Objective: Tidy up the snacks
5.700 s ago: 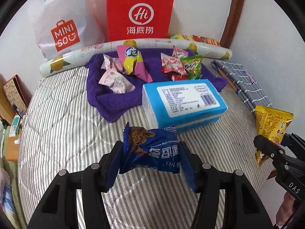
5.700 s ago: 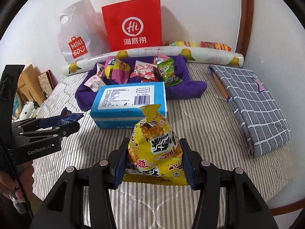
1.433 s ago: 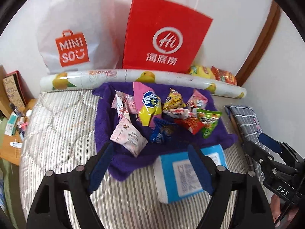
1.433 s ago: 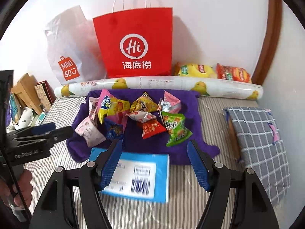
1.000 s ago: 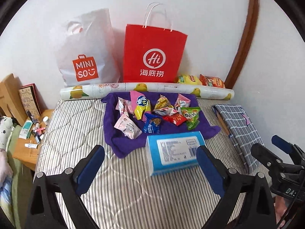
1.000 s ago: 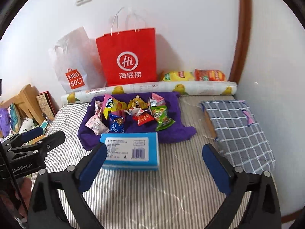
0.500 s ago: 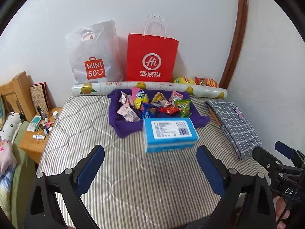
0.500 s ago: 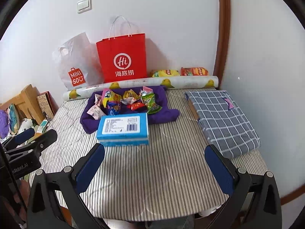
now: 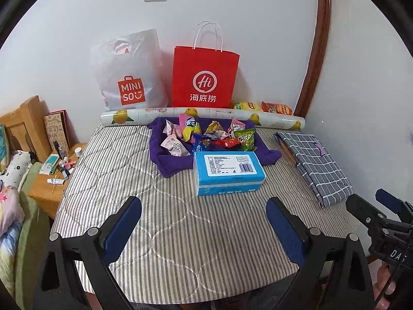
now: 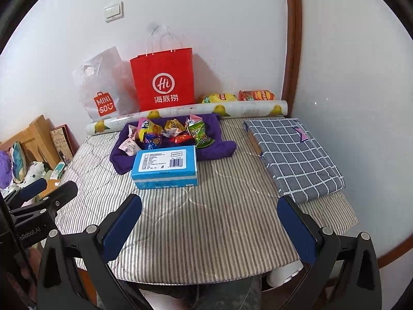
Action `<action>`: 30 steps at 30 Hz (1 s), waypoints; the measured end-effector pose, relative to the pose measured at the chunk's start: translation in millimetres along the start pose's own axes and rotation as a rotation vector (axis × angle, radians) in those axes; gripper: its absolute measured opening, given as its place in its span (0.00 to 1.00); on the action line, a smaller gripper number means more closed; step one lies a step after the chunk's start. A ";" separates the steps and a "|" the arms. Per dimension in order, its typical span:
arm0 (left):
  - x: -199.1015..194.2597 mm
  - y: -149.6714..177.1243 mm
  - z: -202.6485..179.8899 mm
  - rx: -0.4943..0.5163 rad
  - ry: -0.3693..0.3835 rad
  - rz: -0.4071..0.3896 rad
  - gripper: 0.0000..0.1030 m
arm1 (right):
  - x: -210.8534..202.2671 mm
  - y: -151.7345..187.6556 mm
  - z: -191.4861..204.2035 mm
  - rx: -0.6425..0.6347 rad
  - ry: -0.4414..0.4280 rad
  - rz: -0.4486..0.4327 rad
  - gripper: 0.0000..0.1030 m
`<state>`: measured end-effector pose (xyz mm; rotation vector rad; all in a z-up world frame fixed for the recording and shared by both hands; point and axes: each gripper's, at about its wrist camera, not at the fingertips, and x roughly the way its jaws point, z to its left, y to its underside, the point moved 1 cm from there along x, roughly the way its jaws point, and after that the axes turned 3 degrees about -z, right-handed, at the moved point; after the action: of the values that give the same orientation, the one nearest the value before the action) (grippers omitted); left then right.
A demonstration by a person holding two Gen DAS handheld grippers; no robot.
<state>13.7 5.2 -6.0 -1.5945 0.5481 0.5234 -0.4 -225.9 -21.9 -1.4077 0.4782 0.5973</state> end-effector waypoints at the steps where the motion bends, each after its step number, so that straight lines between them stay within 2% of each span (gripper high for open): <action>1: -0.7 0.3 -0.2 0.001 -0.001 -0.001 0.95 | -0.9 0.6 -0.1 0.001 0.001 -0.002 1.00; 30: -6.9 1.4 2.3 -0.001 0.007 -0.007 0.95 | -11.3 3.2 0.3 0.001 -0.006 -0.020 1.00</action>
<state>7.4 7.7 -3.0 -1.5992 0.5475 0.5128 -11.2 -226.5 -17.2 -1.4081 0.4592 0.5845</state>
